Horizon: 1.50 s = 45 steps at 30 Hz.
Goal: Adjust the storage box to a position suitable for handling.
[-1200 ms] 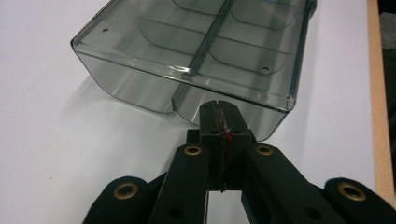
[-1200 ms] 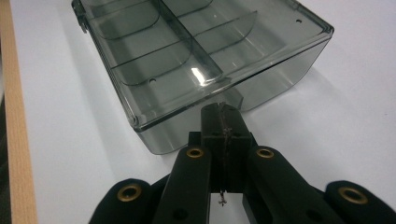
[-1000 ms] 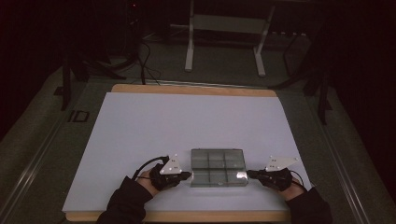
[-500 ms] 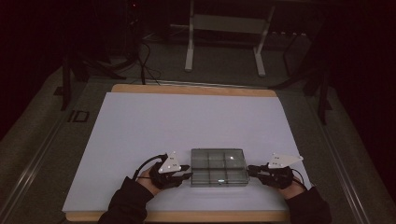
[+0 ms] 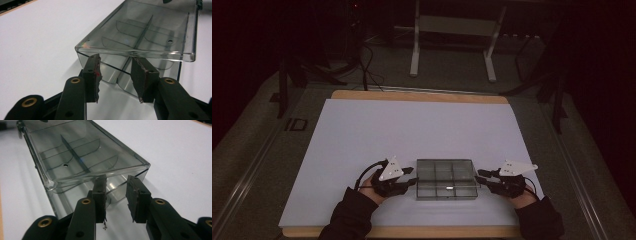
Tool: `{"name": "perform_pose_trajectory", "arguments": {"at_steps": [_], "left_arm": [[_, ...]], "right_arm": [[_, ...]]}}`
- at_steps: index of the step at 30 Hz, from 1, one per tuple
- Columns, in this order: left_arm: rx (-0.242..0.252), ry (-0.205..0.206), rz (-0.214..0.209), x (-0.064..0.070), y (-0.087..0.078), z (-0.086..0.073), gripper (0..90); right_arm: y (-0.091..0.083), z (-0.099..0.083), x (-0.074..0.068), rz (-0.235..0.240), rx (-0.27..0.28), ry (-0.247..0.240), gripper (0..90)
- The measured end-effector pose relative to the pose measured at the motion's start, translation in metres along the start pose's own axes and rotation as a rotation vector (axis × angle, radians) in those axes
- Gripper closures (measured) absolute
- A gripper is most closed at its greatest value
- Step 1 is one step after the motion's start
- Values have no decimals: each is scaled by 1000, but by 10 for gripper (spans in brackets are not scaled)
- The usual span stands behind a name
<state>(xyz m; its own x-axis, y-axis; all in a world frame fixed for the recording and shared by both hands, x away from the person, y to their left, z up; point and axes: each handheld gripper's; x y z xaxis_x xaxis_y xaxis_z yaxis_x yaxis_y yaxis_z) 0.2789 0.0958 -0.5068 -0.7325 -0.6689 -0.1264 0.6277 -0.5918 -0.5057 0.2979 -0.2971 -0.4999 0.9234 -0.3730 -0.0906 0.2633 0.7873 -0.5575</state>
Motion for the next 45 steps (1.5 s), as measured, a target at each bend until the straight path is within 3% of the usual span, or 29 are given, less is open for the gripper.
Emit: {"name": "perform_pose_trajectory", "arguments": {"at_steps": [13,24,32,39,45], "left_arm": [[-14,6,23,-7,11,5,586],[27,22,34,-10,17,8,590],[49,20,72,-14,24,7,663],[50,1,66,-17,30,6,735],[63,-16,85,-19,33,9,770]], "right_arm": [[4,9,5,-27,14,-17,663],[7,16,7,-28,25,-33,672],[6,23,9,-42,38,-41,689],[7,26,13,-40,49,-38,708],[8,32,16,-58,58,-45,725]]}}
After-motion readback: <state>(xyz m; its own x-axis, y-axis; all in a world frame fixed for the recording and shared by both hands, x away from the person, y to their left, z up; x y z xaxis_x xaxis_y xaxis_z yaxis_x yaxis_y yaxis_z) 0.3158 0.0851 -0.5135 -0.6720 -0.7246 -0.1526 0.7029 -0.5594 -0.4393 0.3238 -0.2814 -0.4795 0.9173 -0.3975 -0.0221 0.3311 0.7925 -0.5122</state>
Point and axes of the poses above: each handheld gripper's, and its own axes: y roughly forward along the jaws, z roughly out of its top, x roughly to its right, and after that the axes turned 11 degrees about z, right-handed
